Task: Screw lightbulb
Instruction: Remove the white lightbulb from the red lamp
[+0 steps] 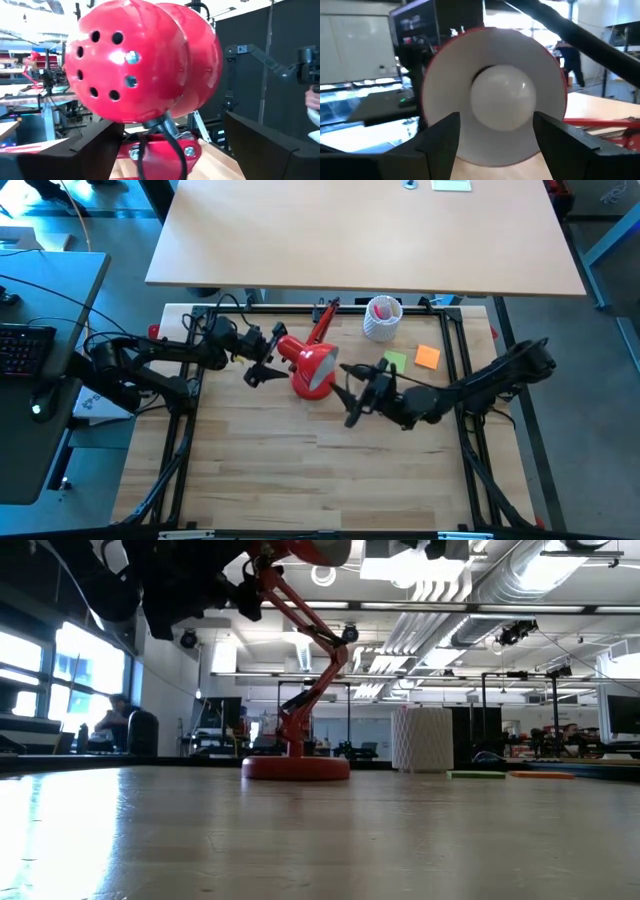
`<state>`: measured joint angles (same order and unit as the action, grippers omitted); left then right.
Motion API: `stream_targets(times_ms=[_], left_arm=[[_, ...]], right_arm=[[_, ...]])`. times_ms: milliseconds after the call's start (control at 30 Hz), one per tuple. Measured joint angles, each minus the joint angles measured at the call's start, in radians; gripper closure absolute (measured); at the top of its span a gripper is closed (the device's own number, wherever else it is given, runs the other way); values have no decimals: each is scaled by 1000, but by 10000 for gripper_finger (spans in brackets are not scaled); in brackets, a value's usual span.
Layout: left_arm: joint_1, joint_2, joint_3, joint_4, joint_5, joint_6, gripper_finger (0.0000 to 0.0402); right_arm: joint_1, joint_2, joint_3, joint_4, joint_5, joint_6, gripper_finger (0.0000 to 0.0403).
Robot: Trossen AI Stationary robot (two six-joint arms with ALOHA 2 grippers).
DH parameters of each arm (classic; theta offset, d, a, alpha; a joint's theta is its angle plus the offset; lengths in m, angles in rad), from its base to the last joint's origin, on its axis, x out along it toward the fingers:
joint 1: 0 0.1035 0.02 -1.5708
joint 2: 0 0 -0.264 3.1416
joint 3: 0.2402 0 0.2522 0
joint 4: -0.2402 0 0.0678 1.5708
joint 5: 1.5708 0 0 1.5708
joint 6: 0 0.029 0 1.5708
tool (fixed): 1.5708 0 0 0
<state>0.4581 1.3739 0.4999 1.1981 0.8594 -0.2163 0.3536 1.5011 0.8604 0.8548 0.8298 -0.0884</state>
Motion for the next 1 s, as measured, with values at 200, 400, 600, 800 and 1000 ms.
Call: stream_targets(times_ms=[200, 400, 600, 800, 1000], left_arm=[[20, 1, 0, -3, -5, 0, 71], [14, 1, 0, 2, -1, 1, 71], [7, 0, 0, 10, 9, 12, 71], [-6, 0, 0, 25, 34, 20, 71], [6, 0, 0, 29, 64, 12, 71]], right_arm=[[-44, 34, 71, -67, -14, 46, 155], [-88, 44, 144, -240, 18, 142, 155], [-139, 44, 248, -445, -91, 150, 155], [-170, 43, 334, -626, -117, 37, 155], [-172, 42, 365, -720, -93, -240, 155]])
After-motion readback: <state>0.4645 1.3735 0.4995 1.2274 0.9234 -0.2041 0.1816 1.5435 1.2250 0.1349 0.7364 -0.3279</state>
